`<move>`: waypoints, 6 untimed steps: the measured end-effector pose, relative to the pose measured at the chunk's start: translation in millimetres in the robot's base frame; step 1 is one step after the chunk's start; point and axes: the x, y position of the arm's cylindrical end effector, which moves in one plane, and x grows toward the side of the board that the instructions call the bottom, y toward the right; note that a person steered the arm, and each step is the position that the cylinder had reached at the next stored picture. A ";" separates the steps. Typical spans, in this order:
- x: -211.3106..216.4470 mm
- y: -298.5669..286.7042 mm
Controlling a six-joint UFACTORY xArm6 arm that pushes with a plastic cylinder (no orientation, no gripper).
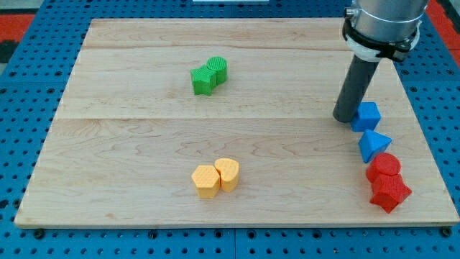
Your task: Move the green star along with green circle towards the top left
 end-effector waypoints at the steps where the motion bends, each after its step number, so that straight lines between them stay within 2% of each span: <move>1: 0.8 1.6; 3: 31.2 -150.0; 4: -9.7 -210.7; 6: -110.2 -261.3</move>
